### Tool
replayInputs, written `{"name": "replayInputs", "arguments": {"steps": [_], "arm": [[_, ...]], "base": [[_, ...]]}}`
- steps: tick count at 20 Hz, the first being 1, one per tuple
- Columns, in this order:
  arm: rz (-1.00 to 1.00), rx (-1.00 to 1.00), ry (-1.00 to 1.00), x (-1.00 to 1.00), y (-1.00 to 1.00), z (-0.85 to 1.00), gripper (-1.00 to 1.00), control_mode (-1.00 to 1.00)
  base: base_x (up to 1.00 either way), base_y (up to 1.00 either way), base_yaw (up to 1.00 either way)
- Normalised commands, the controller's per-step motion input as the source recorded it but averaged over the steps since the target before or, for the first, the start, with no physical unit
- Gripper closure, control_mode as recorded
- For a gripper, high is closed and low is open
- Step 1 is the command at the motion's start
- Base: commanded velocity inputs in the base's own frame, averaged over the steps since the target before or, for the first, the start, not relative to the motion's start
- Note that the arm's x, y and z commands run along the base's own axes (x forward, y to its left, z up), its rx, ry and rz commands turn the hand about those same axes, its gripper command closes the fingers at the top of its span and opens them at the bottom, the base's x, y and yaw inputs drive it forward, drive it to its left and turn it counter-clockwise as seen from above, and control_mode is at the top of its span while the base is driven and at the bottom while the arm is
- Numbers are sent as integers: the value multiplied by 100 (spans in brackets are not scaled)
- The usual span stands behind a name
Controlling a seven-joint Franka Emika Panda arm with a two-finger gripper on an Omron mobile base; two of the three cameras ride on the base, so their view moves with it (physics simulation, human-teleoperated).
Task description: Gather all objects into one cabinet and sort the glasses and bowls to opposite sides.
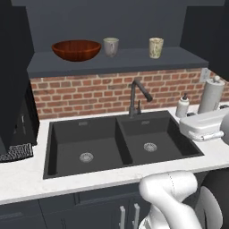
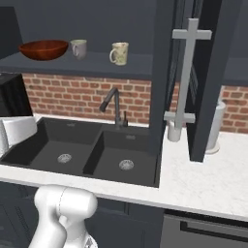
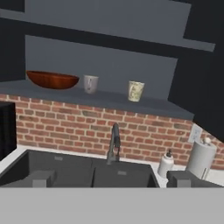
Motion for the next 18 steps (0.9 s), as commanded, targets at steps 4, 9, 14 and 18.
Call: {"name": "replayInputs", "arguments": {"steps": [4,9,14,18], "arm": [[0,0,0,0,0,0,-100,100],[0,0,0,0,0,0,-100,100],[0,0,0,0,0,0,-100,100],[0,0,0,0,0,0,-100,100]], "base": [[-89,0,0],[-100,0,-5],[-92,-17,-11],[-45,-81,-12]]}}
